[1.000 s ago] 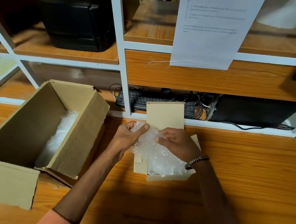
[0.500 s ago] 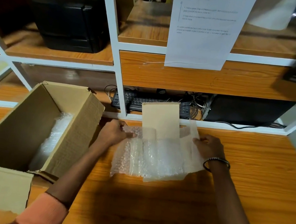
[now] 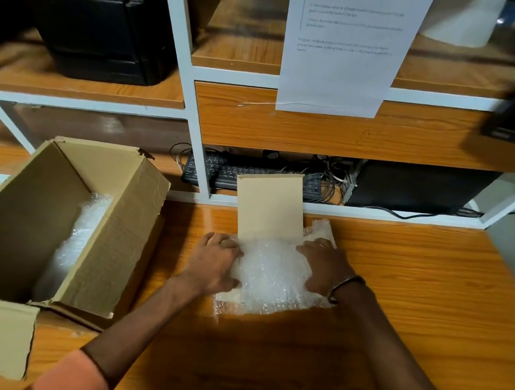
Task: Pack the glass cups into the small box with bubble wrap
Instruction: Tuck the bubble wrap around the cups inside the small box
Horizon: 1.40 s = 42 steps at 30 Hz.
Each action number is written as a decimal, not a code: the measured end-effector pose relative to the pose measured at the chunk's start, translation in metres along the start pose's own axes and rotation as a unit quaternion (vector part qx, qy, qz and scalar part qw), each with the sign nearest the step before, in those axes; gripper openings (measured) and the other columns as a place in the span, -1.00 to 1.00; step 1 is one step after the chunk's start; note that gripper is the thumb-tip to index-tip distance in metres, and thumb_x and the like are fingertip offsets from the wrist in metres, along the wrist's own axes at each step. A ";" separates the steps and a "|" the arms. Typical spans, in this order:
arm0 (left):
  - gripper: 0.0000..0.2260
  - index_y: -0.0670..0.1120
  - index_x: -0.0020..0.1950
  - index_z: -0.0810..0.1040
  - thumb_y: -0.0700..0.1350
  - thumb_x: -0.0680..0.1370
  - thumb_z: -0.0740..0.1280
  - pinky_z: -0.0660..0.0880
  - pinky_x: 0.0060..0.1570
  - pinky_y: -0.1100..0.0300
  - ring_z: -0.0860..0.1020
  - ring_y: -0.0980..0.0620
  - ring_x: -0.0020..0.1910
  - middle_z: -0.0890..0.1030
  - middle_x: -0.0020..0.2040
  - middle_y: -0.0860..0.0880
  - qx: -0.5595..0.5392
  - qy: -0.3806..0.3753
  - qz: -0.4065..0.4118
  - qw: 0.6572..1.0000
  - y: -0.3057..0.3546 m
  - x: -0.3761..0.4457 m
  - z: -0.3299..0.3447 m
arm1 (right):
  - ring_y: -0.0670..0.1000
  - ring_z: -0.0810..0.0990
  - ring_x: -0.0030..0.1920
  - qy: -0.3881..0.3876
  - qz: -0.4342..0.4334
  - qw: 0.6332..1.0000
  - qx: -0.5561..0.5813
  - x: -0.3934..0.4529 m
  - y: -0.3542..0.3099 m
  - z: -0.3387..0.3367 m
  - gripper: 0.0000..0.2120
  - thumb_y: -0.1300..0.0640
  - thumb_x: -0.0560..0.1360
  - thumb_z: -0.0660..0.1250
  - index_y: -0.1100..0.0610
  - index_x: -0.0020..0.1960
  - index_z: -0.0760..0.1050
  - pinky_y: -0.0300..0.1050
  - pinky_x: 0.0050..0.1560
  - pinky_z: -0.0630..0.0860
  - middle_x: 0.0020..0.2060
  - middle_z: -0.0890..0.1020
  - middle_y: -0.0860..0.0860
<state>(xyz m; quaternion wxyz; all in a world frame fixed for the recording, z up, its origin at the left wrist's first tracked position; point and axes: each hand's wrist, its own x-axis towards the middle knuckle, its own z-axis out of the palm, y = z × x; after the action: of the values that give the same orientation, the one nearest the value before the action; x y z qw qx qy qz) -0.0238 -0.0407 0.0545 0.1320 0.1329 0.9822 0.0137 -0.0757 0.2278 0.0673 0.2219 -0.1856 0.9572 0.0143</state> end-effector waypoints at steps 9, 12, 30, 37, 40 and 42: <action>-0.20 -0.02 0.65 0.34 0.39 0.54 0.33 -0.14 0.67 -0.26 0.02 -0.10 0.72 0.21 0.72 -0.05 0.041 -0.074 0.030 0.996 0.006 0.018 0.018 | 0.17 -0.02 0.69 -0.094 -0.053 0.984 -0.139 0.021 0.011 -0.001 0.05 -0.07 0.45 0.54 0.09 0.72 0.00 0.24 0.57 0.13 0.71 0.10 0.04; -0.18 -0.05 0.67 0.30 0.36 0.54 0.37 -0.11 0.66 -0.28 0.02 -0.12 0.72 0.21 0.71 -0.06 0.059 -0.081 0.018 0.995 0.005 0.023 0.015 | 0.16 0.09 0.64 -0.095 -0.065 0.982 -0.153 0.029 0.012 0.001 0.12 -0.26 0.36 0.56 0.06 0.71 0.06 0.24 0.51 0.24 0.67 0.20 0.03; -0.22 -0.15 0.60 0.25 0.22 0.54 0.43 0.26 0.53 -0.11 0.28 -0.17 0.56 0.43 0.55 -0.18 0.123 -0.027 -0.017 0.992 0.031 0.038 0.031 | 0.20 0.22 0.45 -0.101 -0.103 0.981 -0.126 0.061 0.012 0.021 -0.03 -0.27 0.16 0.57 -0.08 0.48 0.30 0.22 0.30 0.25 0.43 0.39 0.09; -0.08 -0.19 0.59 0.23 0.22 0.41 0.55 0.20 0.57 -0.15 0.35 -0.21 0.52 0.47 0.51 -0.20 0.127 -0.045 -0.025 0.991 0.038 0.045 0.036 | 0.16 0.33 0.32 -0.124 -0.100 0.982 -0.106 0.065 0.009 0.000 -0.21 -0.26 0.19 0.64 -0.07 0.34 0.47 0.10 0.17 0.30 0.24 0.48 0.10; -0.10 -0.21 0.56 0.24 0.17 0.41 0.57 0.24 0.54 -0.13 0.41 -0.21 0.46 0.49 0.48 -0.21 0.130 -0.049 -0.024 0.990 0.047 0.048 0.034 | 0.15 0.36 0.29 -0.099 -0.103 0.983 -0.115 0.067 0.011 -0.001 -0.17 -0.36 0.19 0.62 -0.14 0.37 0.47 0.09 0.23 0.34 0.26 0.49 0.10; -0.16 -0.22 0.54 0.25 0.12 0.44 0.55 0.28 0.50 -0.11 0.44 -0.21 0.43 0.50 0.46 -0.22 0.128 -0.046 -0.024 0.990 0.049 0.052 0.033 | 0.16 0.35 0.35 -0.072 -0.104 0.986 -0.105 0.067 0.010 0.005 -0.22 -0.40 0.28 0.55 -0.14 0.41 0.45 0.12 0.28 0.31 0.30 0.50 0.09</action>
<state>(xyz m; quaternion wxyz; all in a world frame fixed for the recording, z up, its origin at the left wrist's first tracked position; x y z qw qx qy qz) -0.0508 0.0202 0.0125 0.1592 0.1253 0.9717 -0.1210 -0.1332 0.2145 0.0335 0.2699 -0.3043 0.9075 0.1048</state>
